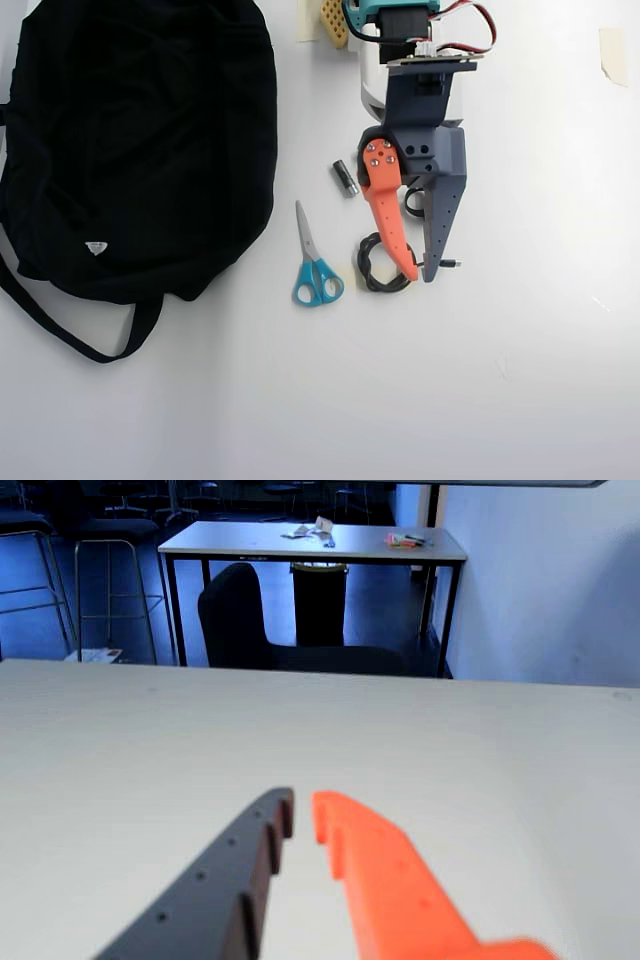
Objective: Put the green marker into the black bag
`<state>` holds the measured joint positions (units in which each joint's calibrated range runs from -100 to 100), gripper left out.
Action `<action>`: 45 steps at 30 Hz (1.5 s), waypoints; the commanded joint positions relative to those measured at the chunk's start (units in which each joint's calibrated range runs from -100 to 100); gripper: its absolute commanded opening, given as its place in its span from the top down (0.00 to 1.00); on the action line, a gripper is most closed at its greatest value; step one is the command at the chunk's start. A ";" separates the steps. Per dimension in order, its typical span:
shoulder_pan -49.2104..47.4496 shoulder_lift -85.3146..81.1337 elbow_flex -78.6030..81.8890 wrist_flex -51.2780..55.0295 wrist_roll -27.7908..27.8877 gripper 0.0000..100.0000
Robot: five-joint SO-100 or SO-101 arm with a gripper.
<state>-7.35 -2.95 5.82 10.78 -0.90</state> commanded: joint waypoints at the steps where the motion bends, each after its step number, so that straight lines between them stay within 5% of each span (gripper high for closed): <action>1: -0.51 -1.62 2.63 -0.36 -0.20 0.98; 6: -0.95 -5.77 3.08 5.33 -0.15 0.98; 17: -0.51 -16.72 3.17 44.26 -0.62 0.98; 30: 2.49 -16.80 13.05 57.27 -16.51 0.98; 45: 2.04 -38.38 20.96 74.32 -18.03 0.97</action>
<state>-5.36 -34.16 23.82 83.86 -18.73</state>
